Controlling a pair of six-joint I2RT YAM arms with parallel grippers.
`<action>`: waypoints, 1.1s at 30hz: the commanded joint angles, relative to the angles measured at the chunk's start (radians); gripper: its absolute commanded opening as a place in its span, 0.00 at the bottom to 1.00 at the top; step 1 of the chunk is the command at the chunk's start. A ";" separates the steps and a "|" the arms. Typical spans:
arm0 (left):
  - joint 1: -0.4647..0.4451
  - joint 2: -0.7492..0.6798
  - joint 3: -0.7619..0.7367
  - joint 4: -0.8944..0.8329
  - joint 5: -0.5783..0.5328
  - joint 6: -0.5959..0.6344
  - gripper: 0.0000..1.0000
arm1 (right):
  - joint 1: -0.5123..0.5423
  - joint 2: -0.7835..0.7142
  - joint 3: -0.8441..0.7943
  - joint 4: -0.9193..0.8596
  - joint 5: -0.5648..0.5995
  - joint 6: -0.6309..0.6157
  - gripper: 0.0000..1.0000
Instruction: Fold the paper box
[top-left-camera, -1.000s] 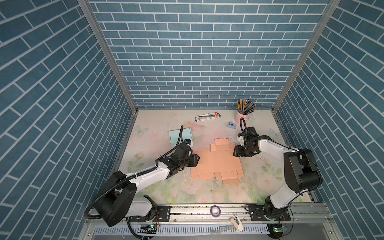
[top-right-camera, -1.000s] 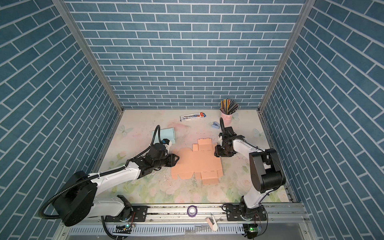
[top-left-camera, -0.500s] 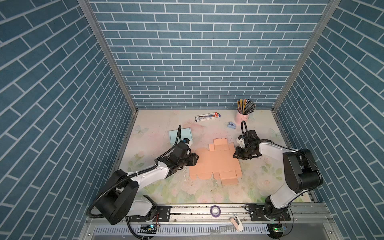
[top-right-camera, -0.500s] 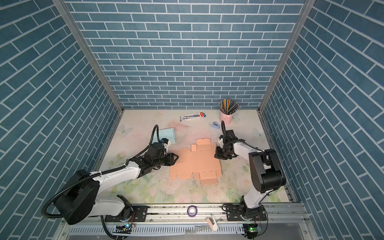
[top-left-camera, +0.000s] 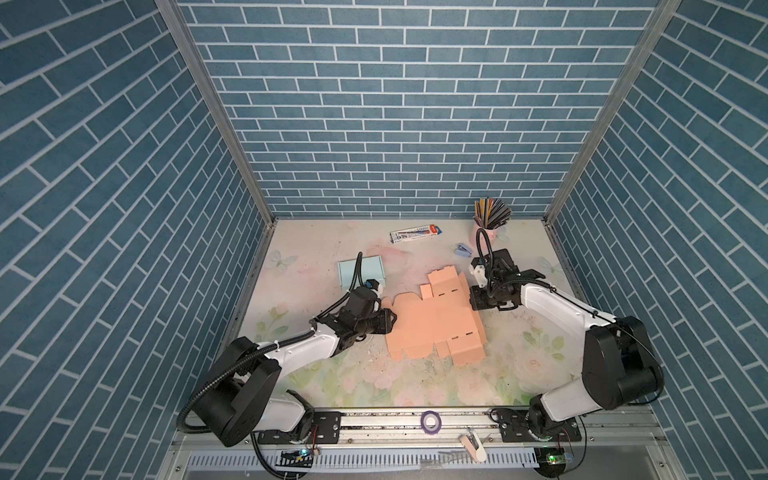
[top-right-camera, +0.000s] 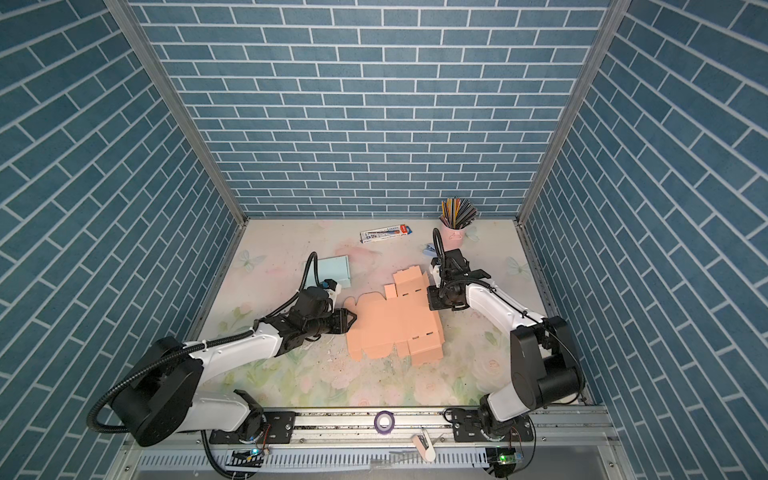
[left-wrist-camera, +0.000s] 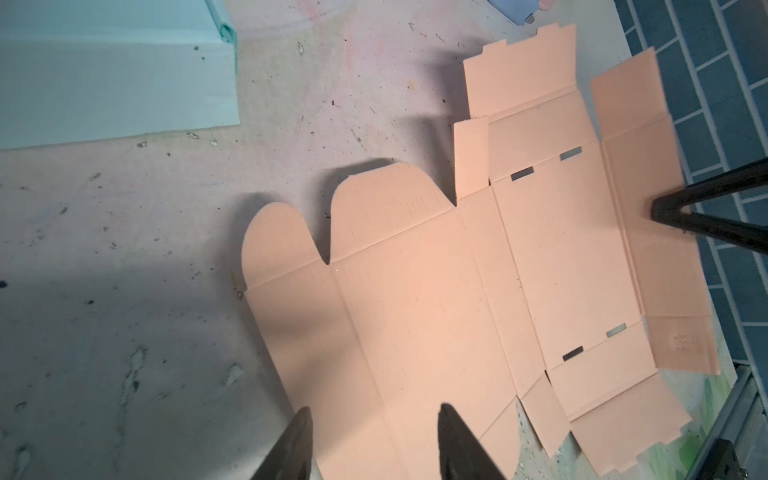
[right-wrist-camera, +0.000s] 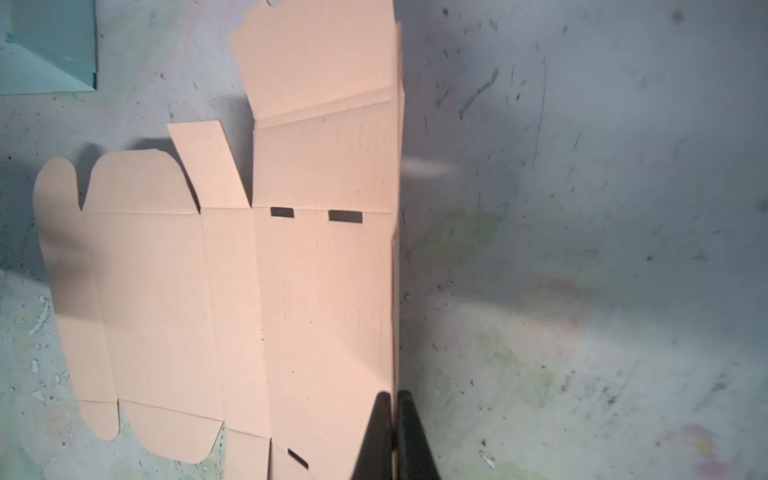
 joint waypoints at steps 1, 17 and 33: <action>0.006 -0.015 -0.015 0.007 0.002 -0.011 0.49 | 0.050 -0.033 0.043 -0.089 0.127 -0.119 0.02; 0.121 -0.086 -0.049 0.104 0.109 -0.009 0.19 | 0.233 -0.036 0.036 0.104 0.262 -0.355 0.00; 0.137 -0.168 -0.125 0.142 0.135 -0.044 0.18 | 0.535 -0.005 -0.013 0.299 0.716 -0.695 0.00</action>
